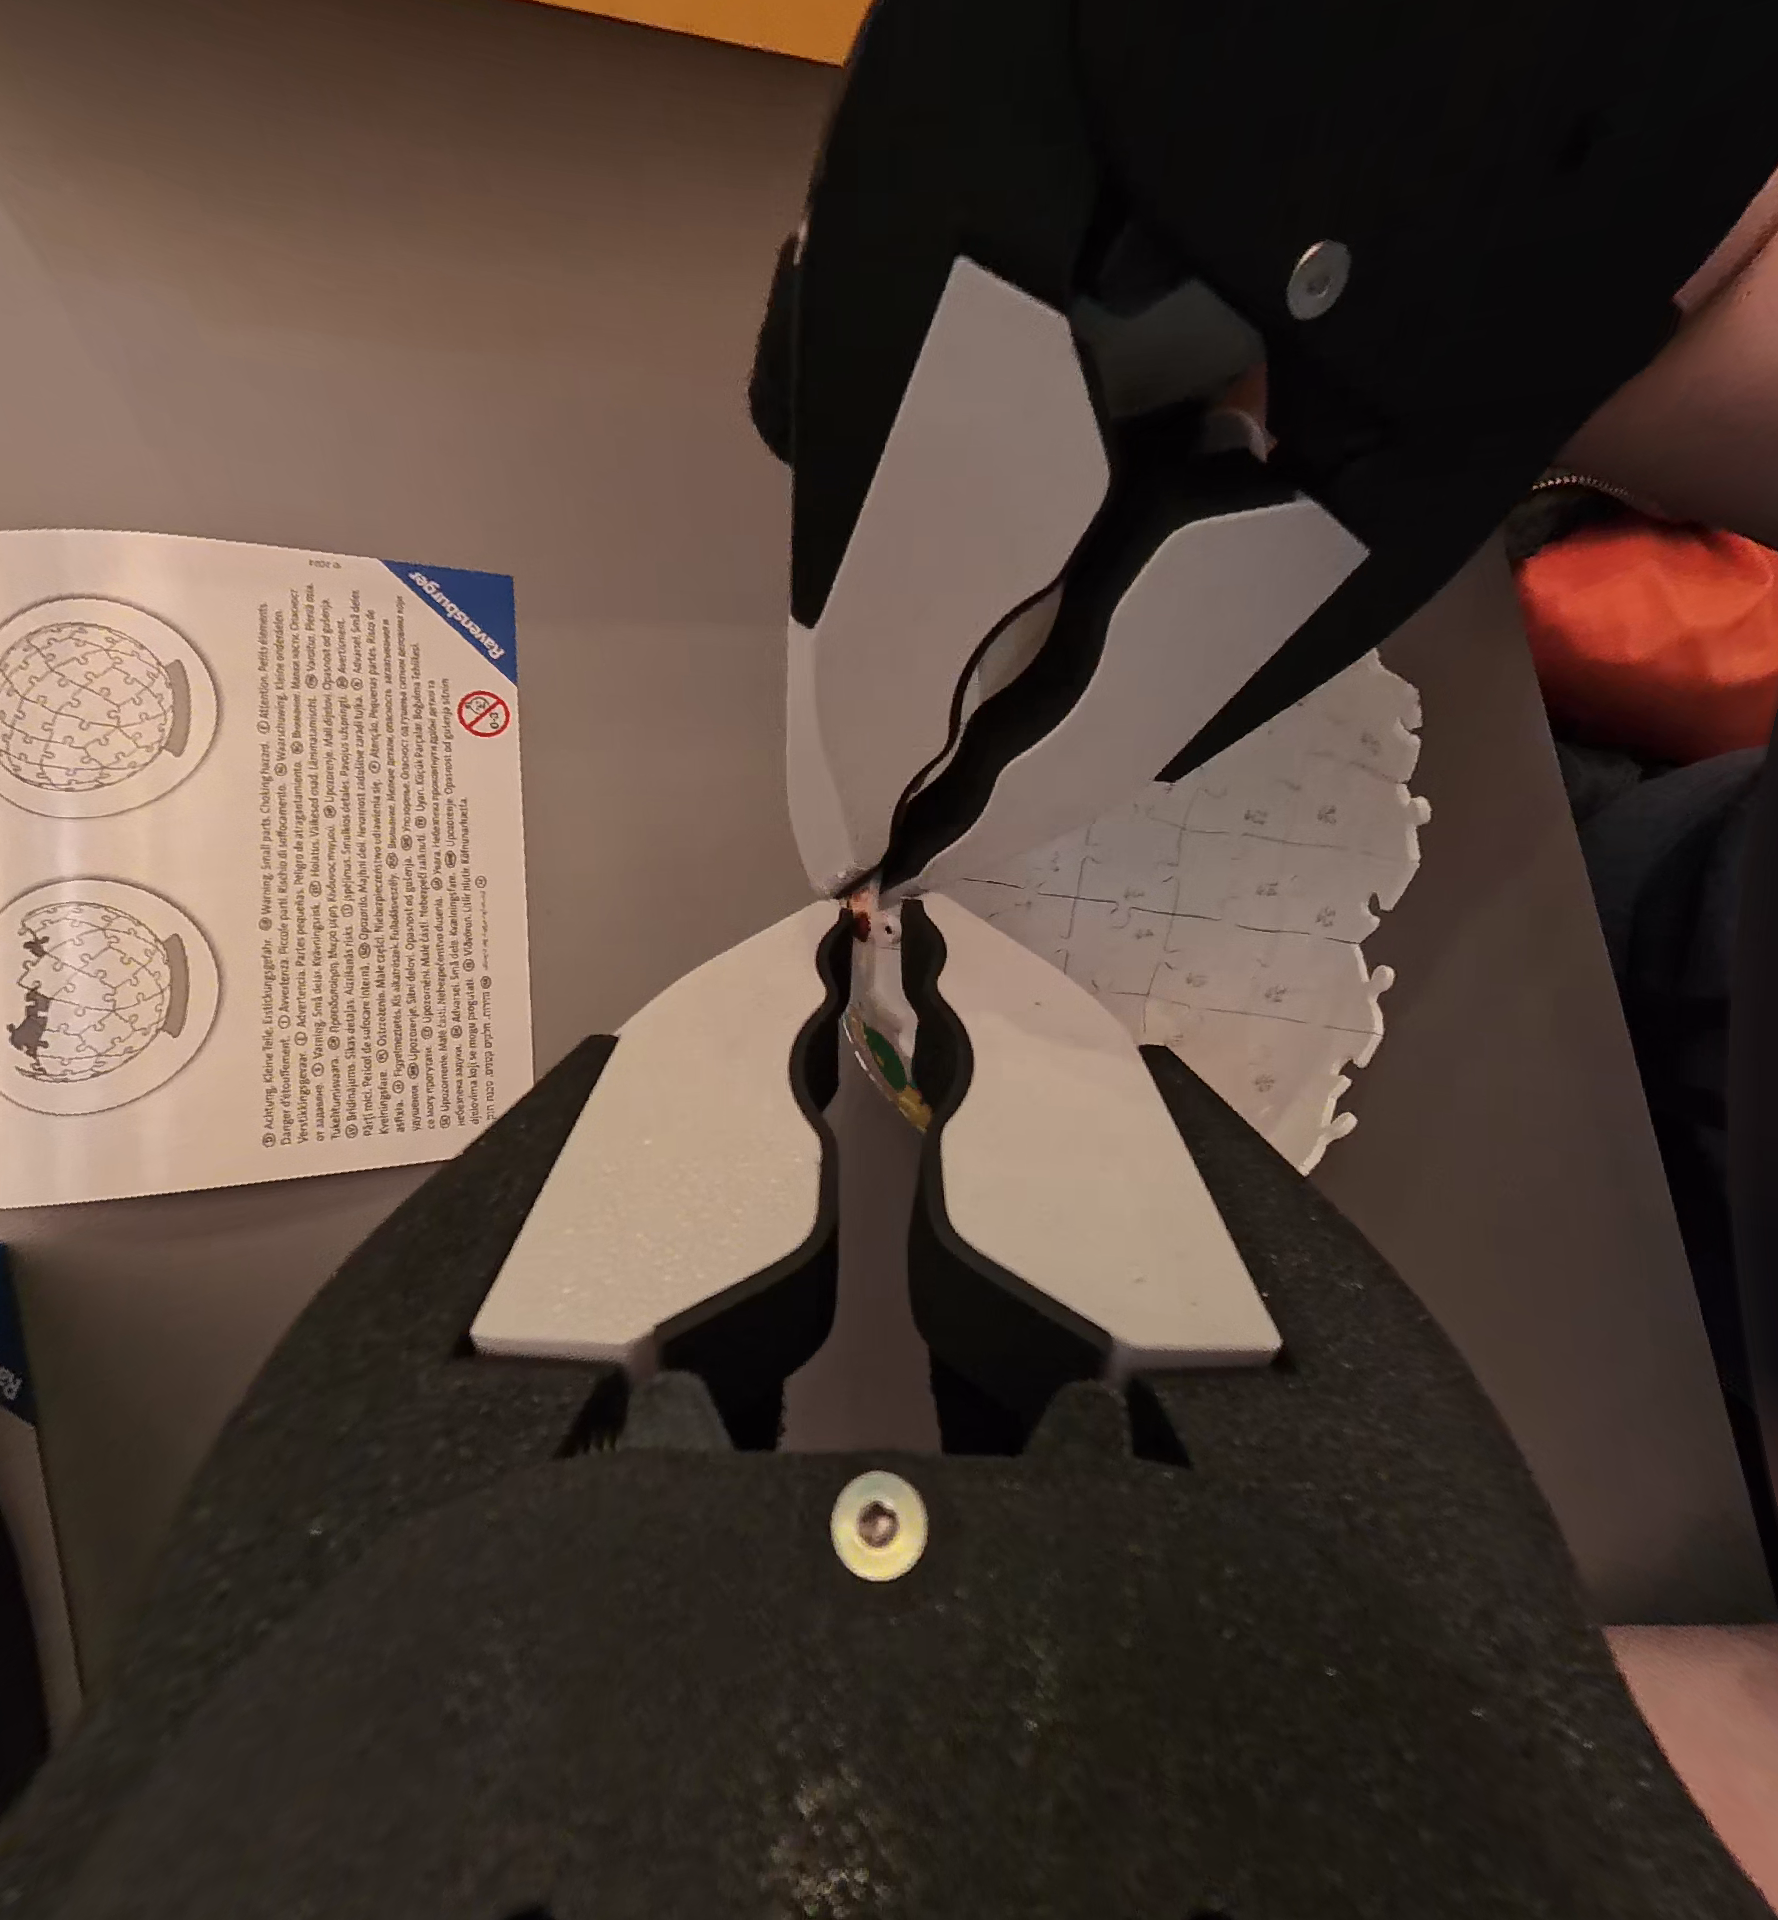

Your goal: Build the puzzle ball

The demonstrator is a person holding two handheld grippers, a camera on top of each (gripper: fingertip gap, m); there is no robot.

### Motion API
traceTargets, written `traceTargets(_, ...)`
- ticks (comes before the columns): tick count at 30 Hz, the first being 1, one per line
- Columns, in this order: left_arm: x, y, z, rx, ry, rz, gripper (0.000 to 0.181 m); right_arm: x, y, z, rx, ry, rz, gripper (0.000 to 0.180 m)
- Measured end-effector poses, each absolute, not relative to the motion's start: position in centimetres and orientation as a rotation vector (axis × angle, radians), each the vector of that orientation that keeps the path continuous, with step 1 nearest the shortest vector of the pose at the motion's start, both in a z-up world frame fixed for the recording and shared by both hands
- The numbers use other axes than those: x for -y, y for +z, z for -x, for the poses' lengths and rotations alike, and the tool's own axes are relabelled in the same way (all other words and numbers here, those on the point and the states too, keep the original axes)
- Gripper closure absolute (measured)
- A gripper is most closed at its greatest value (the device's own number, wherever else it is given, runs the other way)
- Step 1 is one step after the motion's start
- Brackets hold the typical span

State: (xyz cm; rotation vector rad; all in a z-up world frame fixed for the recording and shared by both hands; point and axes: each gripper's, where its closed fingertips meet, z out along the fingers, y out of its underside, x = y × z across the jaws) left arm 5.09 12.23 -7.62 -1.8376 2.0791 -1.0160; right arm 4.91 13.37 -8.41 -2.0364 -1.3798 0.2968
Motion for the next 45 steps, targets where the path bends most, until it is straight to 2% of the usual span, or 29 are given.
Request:
traceTargets(1, -12.2, -7.6, -5.1, -2.080, -1.016, 1.838, 0.172, -13.4, -8.4, -4.9, 1.378, 0.303, 2.028, 0.175)
traceTargets(3, -12.2, -7.6, -5.1, -2.080, -1.020, 1.837, 0.172, -13.3, -8.8, -5.4, 1.361, 0.312, 2.082, 0.151)
traceTargets(4, -12.1, -7.6, -5.1, -2.079, -1.024, 1.837, 0.172, -13.2, -9.0, -5.7, 1.358, 0.313, 2.110, 0.150)
traceTargets(15, -12.2, -7.7, -5.1, -2.074, -1.000, 1.855, 0.173, -12.2, -9.8, -7.1, 1.335, 0.309, 2.291, 0.173)
traceTargets(32, -12.2, -7.7, -5.2, -2.078, -0.982, 1.854, 0.173, -12.4, -9.9, -7.1, 1.287, 0.285, 2.294, 0.176)
traceTargets(36, -12.1, -7.7, -5.2, -2.079, -0.990, 1.853, 0.173, -12.2, -9.8, -7.7, 1.304, 0.275, 2.312, 0.169)
traceTargets(45, -12.1, -7.8, -5.2, -2.084, -0.984, 1.850, 0.173, -12.1, -10.3, -7.9, 1.303, 0.280, 2.346, 0.169)
